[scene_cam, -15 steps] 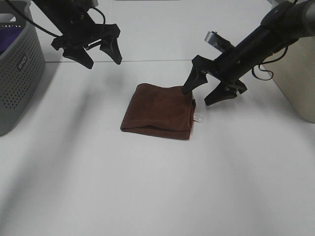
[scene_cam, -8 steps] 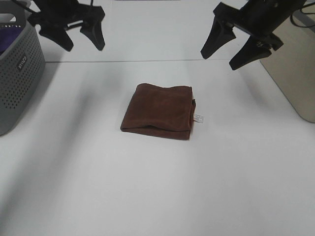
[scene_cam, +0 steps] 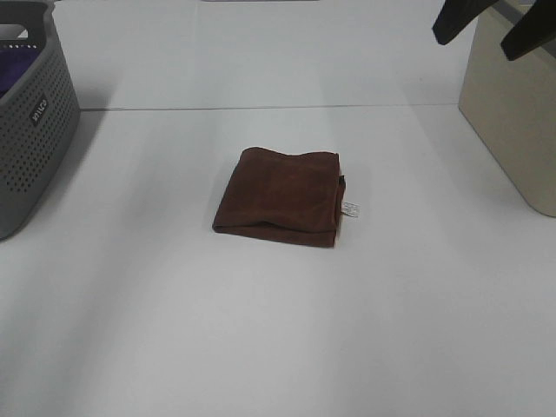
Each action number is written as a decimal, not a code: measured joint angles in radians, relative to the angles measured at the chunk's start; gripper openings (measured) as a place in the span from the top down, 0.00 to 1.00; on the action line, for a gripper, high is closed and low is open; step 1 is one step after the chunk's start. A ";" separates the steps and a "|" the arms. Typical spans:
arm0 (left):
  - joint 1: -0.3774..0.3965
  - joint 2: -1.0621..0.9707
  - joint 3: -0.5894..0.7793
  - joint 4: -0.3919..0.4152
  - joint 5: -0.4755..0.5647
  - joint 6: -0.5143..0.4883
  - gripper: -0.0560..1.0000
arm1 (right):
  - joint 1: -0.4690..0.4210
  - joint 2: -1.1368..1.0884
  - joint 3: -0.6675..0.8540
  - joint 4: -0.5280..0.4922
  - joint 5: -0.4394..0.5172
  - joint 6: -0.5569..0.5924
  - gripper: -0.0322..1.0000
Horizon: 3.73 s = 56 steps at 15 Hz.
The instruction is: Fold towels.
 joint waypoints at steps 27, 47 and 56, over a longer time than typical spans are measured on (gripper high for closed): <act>0.000 -1.353 1.372 -0.053 -0.156 0.137 0.22 | 0.000 -1.342 1.065 -0.176 -0.139 -0.034 0.23; 0.263 -1.679 1.372 -0.058 -0.156 0.138 0.22 | -0.090 -1.506 1.069 -0.147 -0.140 -0.034 0.23; 0.263 -1.732 1.372 -0.058 -0.155 0.138 0.22 | -0.090 -1.602 1.069 -0.141 -0.140 -0.034 0.23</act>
